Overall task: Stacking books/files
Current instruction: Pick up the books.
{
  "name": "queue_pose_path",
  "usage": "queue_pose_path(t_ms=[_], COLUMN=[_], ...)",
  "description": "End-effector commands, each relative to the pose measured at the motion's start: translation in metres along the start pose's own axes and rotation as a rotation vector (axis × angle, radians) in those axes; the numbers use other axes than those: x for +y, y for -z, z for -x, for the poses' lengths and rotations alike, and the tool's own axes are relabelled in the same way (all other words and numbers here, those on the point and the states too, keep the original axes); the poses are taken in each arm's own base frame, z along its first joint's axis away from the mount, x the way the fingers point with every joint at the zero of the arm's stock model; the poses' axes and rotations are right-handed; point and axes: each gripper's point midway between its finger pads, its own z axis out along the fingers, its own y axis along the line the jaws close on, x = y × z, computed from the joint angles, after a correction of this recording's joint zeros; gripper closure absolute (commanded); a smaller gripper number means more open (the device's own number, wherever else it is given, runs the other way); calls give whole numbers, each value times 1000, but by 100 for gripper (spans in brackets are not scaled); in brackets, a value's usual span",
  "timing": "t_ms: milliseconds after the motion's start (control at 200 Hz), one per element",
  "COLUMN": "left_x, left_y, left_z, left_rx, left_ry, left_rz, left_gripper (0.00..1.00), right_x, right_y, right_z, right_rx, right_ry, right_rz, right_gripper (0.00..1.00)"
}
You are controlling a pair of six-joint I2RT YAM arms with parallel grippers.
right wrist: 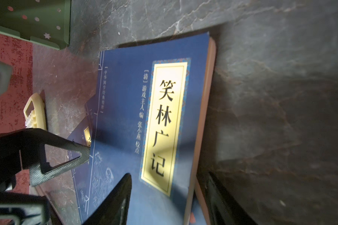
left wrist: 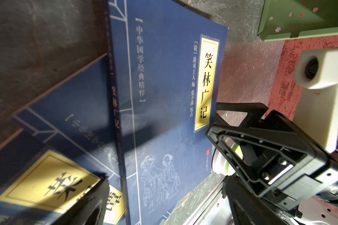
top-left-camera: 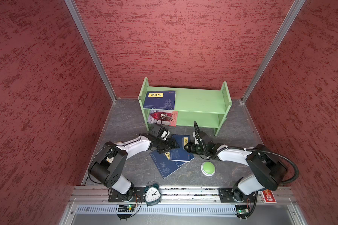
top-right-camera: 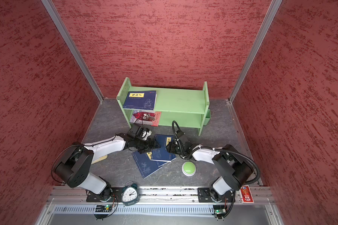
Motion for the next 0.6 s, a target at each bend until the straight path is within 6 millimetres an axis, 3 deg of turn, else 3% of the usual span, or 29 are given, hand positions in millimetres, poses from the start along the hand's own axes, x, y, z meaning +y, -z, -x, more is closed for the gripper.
queue_pose_path(t_ms=[0, 105, 376, 591], left_x=[23, 20, 18, 16], left_y=[-7, -8, -11, -6], left_z=[-20, -24, -33, -33], left_rx=[65, 77, 108, 110], left_ry=[60, 66, 59, 69], left_rz=[53, 34, 20, 8], left_gripper=[11, 22, 23, 33], right_x=[20, 25, 42, 43], right_y=[-2, -2, 3, 4], right_z=[20, 20, 10, 1], right_rx=[-70, -73, -62, -47], right_ry=[26, 49, 97, 112], right_rz=[55, 86, 188, 188], right_gripper=[40, 42, 47, 48])
